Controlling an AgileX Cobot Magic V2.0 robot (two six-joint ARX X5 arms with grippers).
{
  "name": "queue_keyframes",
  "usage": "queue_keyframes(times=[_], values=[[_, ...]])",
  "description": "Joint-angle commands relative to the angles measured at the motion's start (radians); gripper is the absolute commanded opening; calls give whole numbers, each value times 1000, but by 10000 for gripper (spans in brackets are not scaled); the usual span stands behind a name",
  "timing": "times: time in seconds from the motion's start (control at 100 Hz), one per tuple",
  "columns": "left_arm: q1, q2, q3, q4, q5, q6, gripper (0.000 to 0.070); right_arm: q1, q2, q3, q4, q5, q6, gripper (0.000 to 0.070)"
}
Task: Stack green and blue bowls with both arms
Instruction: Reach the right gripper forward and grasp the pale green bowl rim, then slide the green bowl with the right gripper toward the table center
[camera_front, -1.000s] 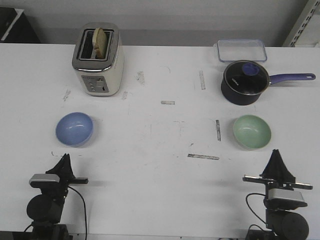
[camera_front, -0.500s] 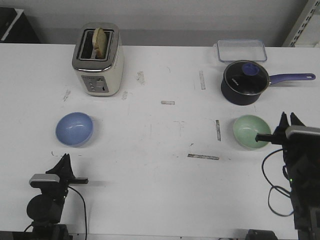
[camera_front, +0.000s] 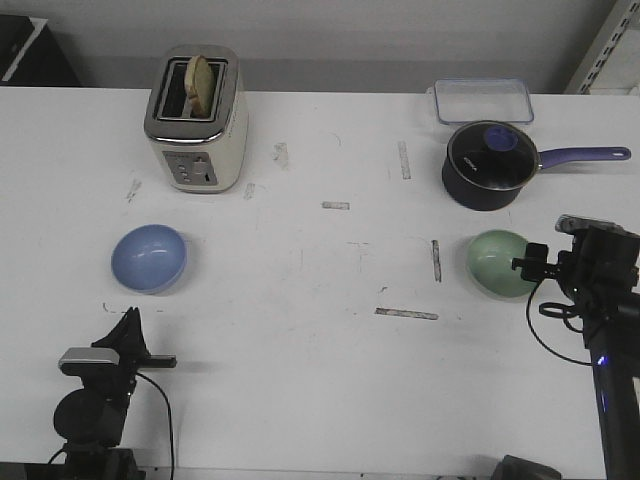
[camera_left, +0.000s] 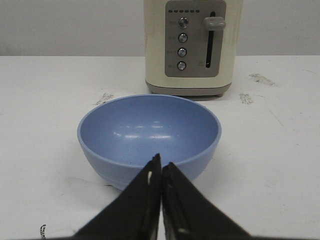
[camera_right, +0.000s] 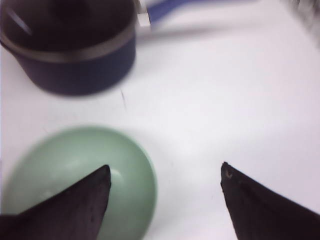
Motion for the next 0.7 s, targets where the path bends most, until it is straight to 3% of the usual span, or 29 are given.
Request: queue_keyframes(times=[0.0, 0.24, 0.31, 0.48, 0.69], values=[[1, -2, -22, 12, 0, 5, 2, -11, 55, 12, 0, -37, -41, 479], [1, -2, -22, 12, 0, 5, 2, -25, 214, 12, 18, -61, -59, 457], [1, -2, -22, 12, 0, 5, 2, -25, 238, 12, 18, -76, -64, 363], [1, -2, -22, 12, 0, 5, 2, -25, 250, 11, 26, -110, -66, 3], [1, -2, -22, 13, 0, 5, 1, -25, 243, 15, 32, -118, -61, 0]])
